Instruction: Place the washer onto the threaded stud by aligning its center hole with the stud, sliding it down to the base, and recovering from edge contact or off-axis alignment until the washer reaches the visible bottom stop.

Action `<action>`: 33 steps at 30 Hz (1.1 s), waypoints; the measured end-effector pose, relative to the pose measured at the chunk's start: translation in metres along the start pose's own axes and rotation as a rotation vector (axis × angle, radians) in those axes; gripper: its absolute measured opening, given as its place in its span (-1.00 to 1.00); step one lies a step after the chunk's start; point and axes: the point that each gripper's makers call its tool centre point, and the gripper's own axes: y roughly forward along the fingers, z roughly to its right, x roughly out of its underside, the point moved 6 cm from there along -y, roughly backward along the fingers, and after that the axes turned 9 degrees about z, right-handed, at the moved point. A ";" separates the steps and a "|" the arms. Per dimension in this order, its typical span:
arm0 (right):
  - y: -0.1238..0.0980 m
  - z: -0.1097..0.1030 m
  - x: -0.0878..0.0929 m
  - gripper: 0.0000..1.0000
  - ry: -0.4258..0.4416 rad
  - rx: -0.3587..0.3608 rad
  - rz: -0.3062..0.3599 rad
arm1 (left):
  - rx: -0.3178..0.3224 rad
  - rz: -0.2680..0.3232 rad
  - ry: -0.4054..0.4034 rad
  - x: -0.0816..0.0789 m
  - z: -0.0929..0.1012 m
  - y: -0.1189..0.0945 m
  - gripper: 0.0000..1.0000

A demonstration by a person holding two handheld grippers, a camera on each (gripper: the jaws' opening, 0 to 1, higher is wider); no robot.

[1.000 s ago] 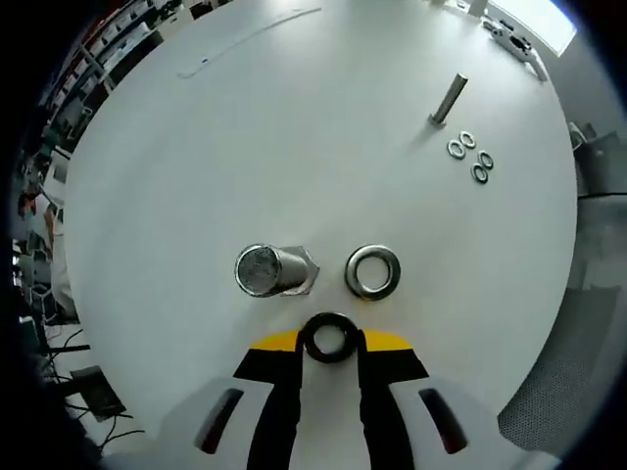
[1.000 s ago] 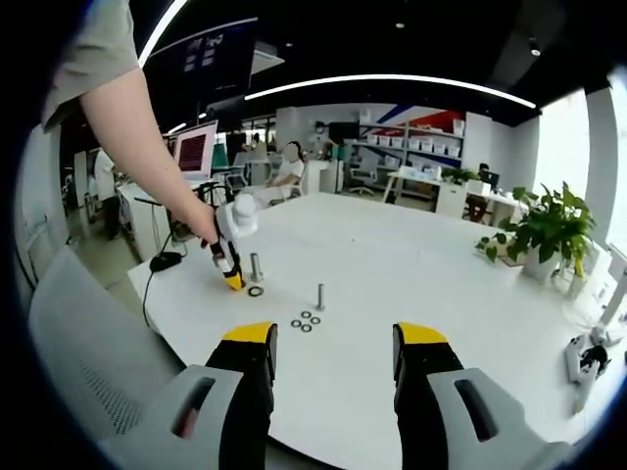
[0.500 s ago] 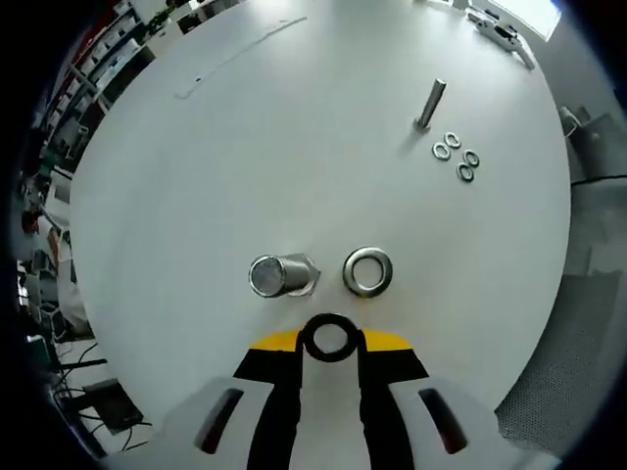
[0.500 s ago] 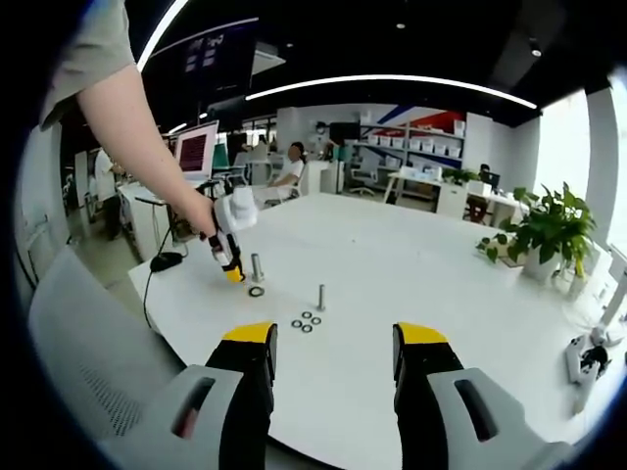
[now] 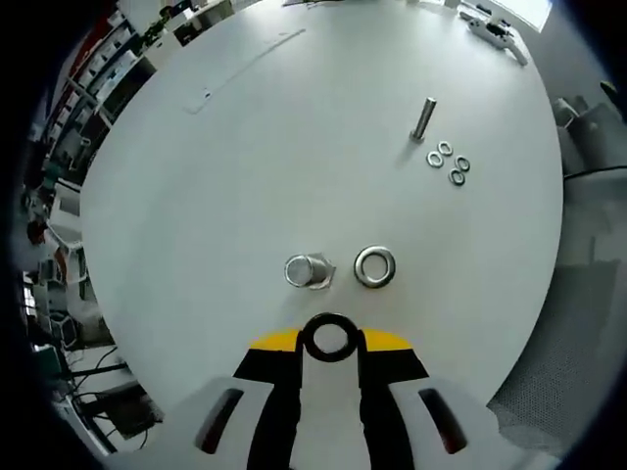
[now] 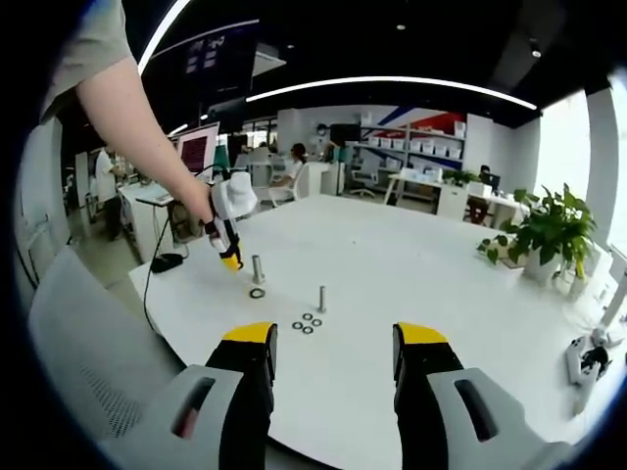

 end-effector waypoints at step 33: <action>0.000 0.000 0.001 -0.01 -0.004 -0.002 -0.006 | -0.016 0.057 0.026 -0.038 -0.009 -0.004 -0.61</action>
